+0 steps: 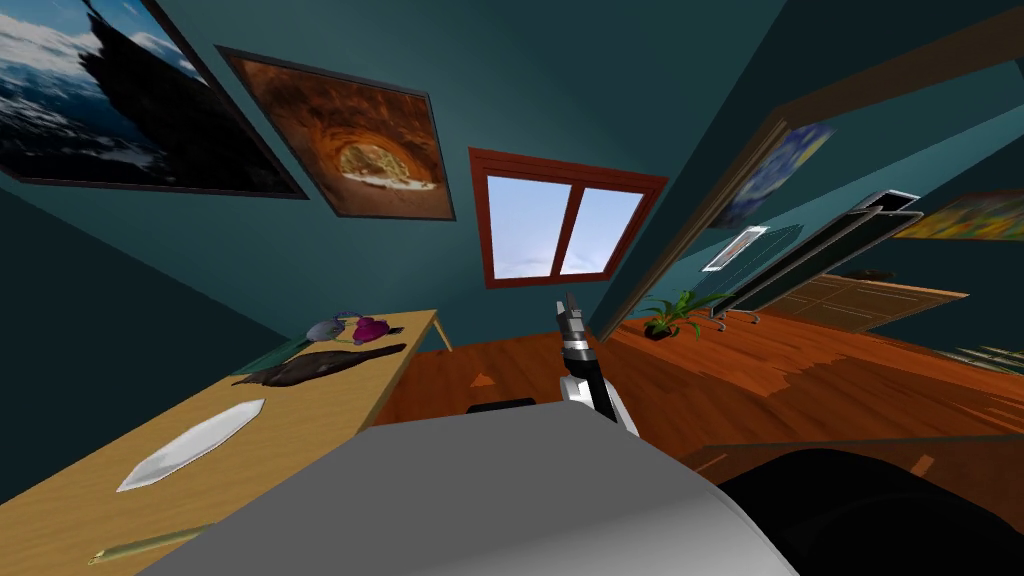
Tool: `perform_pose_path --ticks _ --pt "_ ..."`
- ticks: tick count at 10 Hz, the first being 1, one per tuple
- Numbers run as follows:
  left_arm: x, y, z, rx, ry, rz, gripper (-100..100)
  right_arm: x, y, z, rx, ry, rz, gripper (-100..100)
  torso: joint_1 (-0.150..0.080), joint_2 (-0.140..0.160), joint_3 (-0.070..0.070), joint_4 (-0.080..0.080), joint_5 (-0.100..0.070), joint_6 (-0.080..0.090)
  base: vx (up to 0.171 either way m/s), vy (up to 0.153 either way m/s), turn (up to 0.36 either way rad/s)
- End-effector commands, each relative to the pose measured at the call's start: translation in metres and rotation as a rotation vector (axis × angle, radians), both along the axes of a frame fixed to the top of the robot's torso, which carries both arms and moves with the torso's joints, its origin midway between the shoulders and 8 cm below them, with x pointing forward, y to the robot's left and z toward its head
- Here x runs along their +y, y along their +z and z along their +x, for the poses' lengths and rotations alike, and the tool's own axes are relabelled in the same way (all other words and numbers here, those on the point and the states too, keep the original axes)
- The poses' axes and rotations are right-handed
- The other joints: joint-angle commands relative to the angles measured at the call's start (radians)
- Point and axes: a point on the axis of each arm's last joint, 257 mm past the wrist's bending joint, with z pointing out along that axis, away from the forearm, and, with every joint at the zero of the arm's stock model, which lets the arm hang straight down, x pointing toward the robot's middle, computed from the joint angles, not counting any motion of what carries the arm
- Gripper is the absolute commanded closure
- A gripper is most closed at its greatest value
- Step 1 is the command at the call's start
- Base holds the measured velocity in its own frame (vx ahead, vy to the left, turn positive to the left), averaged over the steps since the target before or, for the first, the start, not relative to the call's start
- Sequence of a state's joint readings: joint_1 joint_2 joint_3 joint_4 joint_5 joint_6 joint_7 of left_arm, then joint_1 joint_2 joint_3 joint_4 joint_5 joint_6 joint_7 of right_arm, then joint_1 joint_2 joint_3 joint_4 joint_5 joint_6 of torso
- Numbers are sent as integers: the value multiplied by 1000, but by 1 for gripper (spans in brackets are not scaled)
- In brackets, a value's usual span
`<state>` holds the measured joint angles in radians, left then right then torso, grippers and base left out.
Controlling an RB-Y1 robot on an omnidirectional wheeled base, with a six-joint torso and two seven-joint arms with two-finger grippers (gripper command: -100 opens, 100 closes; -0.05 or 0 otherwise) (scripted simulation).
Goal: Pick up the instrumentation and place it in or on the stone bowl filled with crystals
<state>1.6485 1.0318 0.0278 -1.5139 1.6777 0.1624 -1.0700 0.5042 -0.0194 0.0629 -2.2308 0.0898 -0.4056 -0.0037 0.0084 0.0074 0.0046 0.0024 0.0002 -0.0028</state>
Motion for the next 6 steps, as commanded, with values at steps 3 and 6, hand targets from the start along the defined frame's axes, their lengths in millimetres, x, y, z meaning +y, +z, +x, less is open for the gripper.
perform_pose_path --ticks 3,6 --pt "-17 -11 20 -40 0 -46 100 0 0 0 0 0 0 0 3 4 2 1 0 -2 -188 147 71" --pt "-36 -20 36 -71 0 -90 100 0 0 0 0 0 0 0 -1 -2 -1 0 -1 -1 -134 115 72"
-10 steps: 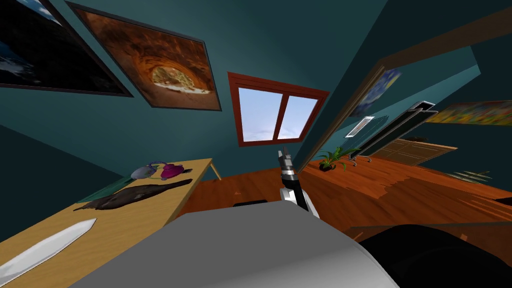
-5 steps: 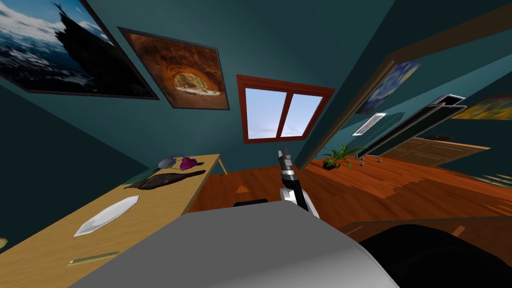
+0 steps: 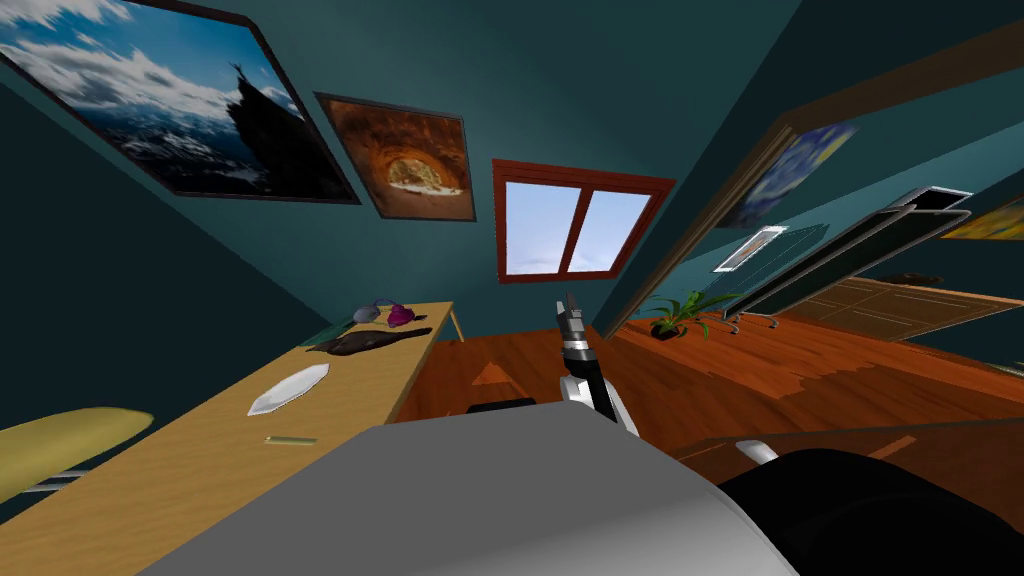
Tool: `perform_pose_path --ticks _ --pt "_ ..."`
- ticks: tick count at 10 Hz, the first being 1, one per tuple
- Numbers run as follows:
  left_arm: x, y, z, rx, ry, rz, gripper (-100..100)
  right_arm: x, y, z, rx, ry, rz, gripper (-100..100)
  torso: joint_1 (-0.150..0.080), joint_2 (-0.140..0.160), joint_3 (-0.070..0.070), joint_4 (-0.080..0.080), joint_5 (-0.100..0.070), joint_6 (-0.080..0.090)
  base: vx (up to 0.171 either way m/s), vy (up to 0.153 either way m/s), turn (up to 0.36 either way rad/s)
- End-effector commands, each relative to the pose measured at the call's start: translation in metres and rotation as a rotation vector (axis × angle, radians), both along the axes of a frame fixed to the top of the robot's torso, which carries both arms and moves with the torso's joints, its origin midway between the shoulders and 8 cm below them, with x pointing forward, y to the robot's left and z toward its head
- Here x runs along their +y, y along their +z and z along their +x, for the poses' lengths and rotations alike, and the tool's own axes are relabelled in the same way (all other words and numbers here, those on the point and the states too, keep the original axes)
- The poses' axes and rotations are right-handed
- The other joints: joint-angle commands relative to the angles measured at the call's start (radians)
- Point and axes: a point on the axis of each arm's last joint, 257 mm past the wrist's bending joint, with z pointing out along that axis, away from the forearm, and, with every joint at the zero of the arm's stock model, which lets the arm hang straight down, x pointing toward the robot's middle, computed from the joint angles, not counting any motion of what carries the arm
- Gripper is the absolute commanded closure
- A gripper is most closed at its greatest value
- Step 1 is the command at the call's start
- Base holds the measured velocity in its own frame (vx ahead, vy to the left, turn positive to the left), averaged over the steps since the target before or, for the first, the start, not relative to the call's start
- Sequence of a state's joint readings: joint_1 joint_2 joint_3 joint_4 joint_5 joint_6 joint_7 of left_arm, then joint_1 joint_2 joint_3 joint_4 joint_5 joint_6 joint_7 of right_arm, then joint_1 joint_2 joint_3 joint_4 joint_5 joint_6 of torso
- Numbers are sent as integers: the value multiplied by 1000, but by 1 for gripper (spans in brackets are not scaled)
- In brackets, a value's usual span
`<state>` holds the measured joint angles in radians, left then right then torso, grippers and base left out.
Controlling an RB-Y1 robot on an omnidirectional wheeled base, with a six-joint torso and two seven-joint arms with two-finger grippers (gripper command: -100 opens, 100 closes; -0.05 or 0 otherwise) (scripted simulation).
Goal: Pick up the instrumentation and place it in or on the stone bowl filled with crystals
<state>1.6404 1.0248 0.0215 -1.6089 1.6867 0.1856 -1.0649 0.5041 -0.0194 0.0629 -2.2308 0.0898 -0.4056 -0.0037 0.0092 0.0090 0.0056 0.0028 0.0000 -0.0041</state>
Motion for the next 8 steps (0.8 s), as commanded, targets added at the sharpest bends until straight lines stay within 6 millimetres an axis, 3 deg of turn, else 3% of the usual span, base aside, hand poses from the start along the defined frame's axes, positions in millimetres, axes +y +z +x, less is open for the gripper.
perform_pose_path --ticks 1,3,6,8 --pt "0 0 1 -2 -2 -7 100 0 0 0 0 0 0 0 0 0 0 0 0 0 -108 67 -10" --pt "-30 -11 27 -51 -1 -77 100 0 0 0 0 0 0 0 -3 0 -1 -1 -1 -1 -227 181 161" --pt "-63 -21 57 -107 -4 -156 100 0 0 0 0 0 0 0 8 7 4 1 2 -1 -271 284 106" --pt "-69 -22 63 -116 -5 -169 100 0 0 0 0 0 0 0 7 4 3 2 2 -1 -158 185 45"
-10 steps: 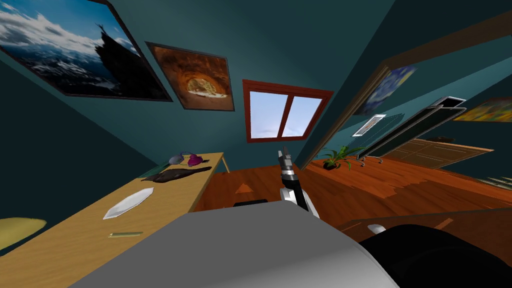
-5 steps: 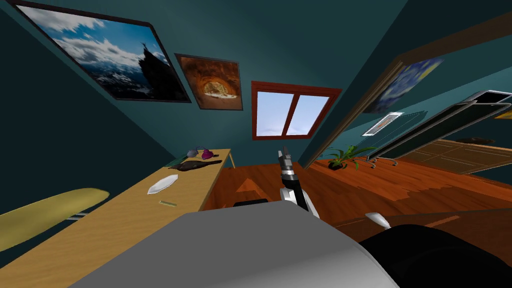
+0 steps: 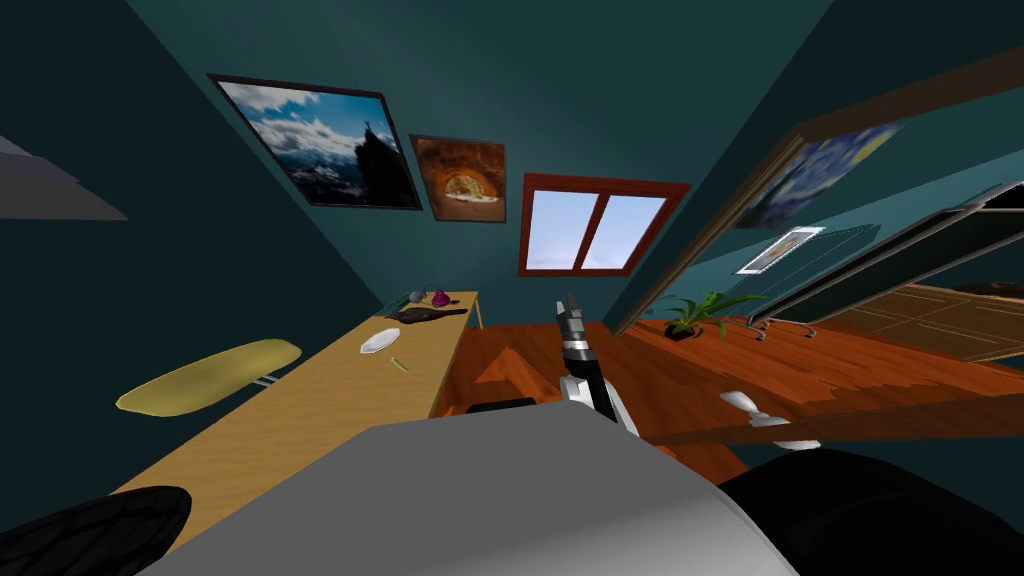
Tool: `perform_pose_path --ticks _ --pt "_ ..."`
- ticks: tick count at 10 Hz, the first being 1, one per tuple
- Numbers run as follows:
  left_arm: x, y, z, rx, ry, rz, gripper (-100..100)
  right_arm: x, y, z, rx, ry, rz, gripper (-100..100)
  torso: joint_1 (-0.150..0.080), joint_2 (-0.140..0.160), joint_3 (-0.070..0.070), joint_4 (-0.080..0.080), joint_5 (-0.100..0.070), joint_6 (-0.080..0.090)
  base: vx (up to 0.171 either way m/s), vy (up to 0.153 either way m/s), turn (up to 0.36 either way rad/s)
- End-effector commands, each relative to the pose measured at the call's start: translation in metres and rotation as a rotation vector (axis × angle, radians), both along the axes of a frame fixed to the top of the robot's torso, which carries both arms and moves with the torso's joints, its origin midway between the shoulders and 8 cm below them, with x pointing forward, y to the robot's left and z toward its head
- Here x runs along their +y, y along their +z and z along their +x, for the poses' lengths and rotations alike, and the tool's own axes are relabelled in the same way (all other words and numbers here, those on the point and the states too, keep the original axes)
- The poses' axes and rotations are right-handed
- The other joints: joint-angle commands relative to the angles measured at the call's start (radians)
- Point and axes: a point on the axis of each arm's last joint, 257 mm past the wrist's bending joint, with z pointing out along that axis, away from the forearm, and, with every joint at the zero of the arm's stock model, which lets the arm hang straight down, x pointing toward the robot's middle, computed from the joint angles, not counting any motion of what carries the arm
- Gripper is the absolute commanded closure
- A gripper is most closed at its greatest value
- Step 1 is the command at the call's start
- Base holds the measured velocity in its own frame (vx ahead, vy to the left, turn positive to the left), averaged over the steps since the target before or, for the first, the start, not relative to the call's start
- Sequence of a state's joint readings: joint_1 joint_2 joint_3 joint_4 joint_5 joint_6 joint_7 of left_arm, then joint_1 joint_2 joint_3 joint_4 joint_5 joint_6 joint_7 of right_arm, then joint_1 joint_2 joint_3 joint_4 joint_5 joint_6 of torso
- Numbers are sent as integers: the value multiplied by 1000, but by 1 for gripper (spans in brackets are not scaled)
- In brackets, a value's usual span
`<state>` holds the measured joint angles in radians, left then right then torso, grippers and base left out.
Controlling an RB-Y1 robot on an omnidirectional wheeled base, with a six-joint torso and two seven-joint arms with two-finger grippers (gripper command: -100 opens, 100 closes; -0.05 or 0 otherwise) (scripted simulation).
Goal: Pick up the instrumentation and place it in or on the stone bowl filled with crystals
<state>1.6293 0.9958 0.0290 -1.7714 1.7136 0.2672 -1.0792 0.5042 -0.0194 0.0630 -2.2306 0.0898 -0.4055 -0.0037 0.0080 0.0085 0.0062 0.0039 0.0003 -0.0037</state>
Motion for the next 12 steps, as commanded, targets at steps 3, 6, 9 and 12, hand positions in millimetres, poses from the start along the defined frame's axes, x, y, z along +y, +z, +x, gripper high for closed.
perform_pose_path --ticks 3,6,9,12 --pt "0 0 0 0 1 -1 -100 0 0 0 0 0 0 0 -10 -9 -5 -2 -3 1 -19 15 0" --pt "0 0 0 0 1 -1 -100 0 0 0 0 0 0 0 -12 -11 -7 -3 -3 1 0 0 0" --pt "-28 -18 56 -71 -57 -92 -100 0 0 0 0 0 0 0 -9 -10 -6 -3 -3 -1 -22 39 234" --pt "-61 -23 84 -85 -106 -188 -100 0 0 0 0 0 0 0 -11 -11 -7 -3 -3 1 -16 33 105"
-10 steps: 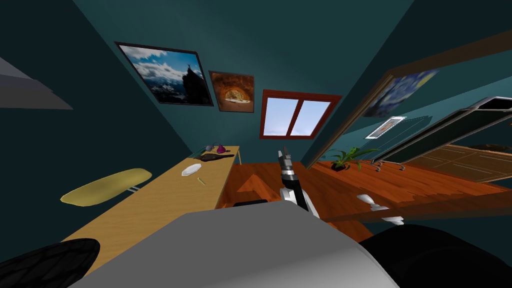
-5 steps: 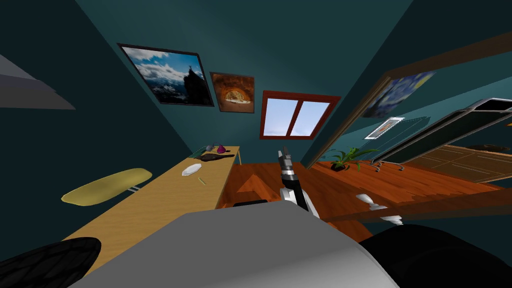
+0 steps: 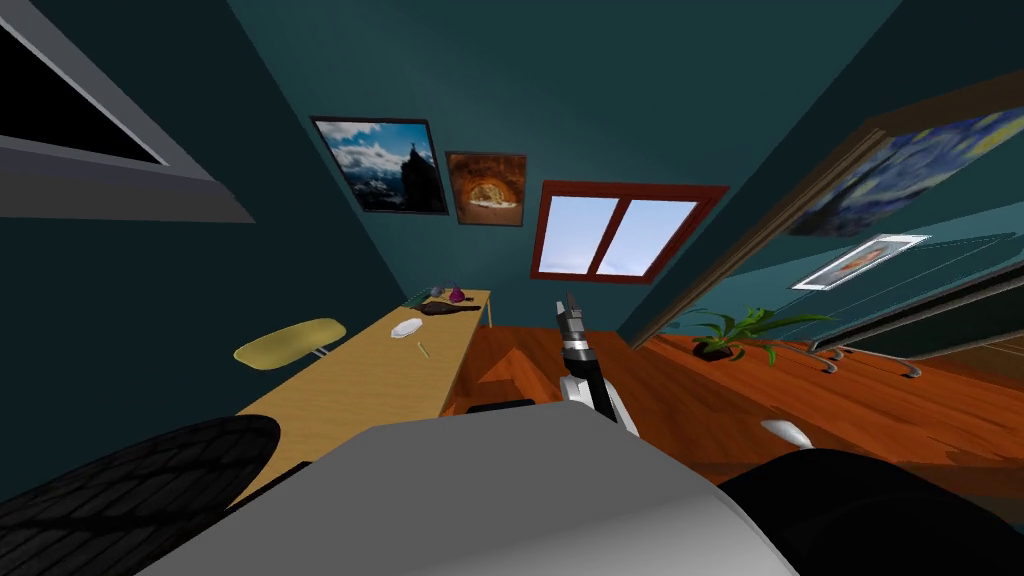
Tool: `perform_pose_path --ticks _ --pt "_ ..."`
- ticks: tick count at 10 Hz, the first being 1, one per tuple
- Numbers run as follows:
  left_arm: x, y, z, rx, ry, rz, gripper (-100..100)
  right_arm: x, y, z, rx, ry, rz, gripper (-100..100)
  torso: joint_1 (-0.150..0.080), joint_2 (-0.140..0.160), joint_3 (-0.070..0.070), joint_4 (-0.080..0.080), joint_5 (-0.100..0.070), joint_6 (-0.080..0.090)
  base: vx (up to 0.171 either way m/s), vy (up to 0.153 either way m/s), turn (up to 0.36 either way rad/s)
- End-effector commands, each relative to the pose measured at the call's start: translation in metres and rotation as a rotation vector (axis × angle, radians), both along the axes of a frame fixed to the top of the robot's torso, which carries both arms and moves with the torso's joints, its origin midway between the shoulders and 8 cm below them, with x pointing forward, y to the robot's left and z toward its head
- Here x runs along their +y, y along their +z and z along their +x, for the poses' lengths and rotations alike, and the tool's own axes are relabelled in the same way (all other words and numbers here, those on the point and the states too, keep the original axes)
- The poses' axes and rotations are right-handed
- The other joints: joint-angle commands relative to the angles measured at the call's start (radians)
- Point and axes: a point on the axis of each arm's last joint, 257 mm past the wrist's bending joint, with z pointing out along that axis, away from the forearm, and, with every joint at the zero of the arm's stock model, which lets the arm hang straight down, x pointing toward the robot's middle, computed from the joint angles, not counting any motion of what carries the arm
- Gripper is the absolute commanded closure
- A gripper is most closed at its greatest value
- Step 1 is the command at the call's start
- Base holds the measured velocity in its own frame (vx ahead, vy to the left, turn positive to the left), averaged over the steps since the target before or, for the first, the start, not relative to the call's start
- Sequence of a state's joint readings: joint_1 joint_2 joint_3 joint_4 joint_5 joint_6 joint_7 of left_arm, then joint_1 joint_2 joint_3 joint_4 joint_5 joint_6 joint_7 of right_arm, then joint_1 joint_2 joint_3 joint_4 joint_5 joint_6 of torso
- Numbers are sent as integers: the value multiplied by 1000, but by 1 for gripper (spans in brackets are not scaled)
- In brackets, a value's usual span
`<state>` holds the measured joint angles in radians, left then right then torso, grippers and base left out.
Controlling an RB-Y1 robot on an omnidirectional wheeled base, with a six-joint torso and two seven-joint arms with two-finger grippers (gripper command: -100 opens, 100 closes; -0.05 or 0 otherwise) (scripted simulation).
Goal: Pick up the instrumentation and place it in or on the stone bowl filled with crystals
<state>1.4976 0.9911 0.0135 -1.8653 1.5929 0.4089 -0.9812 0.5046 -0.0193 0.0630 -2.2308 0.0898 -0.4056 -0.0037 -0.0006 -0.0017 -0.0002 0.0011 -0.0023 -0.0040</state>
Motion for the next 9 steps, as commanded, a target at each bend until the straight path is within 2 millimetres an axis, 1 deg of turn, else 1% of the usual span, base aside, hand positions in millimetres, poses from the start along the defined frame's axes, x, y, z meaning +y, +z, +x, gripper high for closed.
perform_pose_path --ticks 1,2,3,4,5,6,7,9 --pt "-16 -3 34 -37 -43 -45 -100 0 0 0 0 0 0 0 0 0 0 0 0 0 -33 62 393" --pt "-20 -4 37 -28 -44 -64 -100 0 0 0 0 0 0 0 0 1 0 0 0 0 -20 26 97" --pt "-26 -3 31 -6 -50 -85 -100 0 0 0 0 0 0 0 -1 0 0 0 0 1 -6 3 -48" --pt "-27 -3 30 0 -51 -91 -100 0 0 0 0 0 0 0 -3 0 0 0 -1 1 1 -4 -18" --pt "-47 -3 57 -29 -91 -132 -100 0 0 0 0 0 0 0 -3 -1 -1 0 -1 1 -23 65 303" --pt "-55 -2 65 -34 -113 -153 -100 0 0 0 0 0 0 0 0 0 0 0 0 0 -32 69 382" --pt "-57 -4 73 -37 -140 -163 -100 0 0 0 0 0 0 0 0 1 1 0 0 0 -15 23 104" --pt "-59 -4 69 -9 -144 -174 -100 0 0 0 0 0 0 0 -3 -1 0 0 -1 1 2 -2 -33"
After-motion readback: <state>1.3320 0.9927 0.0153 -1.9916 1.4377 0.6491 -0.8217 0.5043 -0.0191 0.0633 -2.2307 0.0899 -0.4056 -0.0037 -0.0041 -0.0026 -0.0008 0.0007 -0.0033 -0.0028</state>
